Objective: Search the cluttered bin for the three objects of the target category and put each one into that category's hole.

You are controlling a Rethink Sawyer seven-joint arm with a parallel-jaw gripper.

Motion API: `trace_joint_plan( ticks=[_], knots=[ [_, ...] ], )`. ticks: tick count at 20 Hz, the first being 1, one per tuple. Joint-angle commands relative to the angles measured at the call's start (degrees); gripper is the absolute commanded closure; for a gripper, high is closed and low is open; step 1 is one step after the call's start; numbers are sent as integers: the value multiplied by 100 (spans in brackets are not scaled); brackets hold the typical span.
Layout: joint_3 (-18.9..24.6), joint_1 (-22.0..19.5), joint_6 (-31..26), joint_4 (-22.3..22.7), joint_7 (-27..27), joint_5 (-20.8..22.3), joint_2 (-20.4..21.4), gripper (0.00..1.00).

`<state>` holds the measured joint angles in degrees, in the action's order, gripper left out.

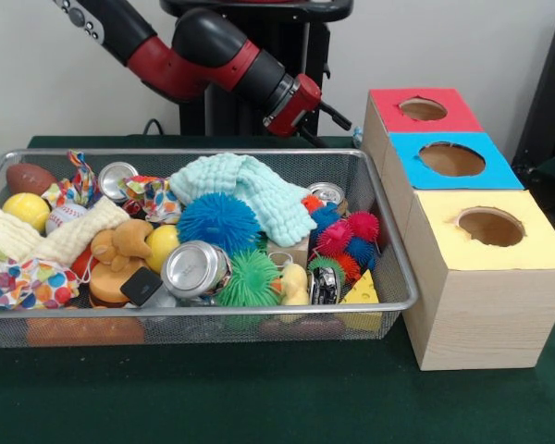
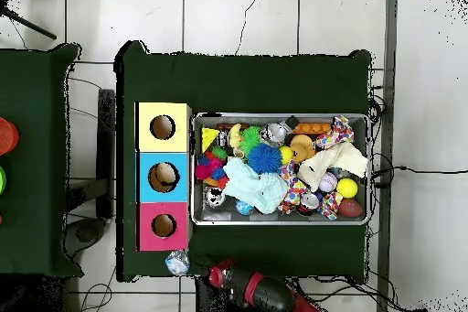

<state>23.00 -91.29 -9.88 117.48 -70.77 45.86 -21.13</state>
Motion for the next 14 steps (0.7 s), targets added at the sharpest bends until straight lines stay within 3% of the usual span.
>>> trace_joint_plan(
  ticks=[1, 7, 14],
  knots=[
    [-754, 150, -849, -599, -113, -74, -562, 0],
    [-839, 256, -789, -339, -247, -130, -412, 0],
    [-701, 465, -915, 60, -300, -256, 198, 0]
  ],
)
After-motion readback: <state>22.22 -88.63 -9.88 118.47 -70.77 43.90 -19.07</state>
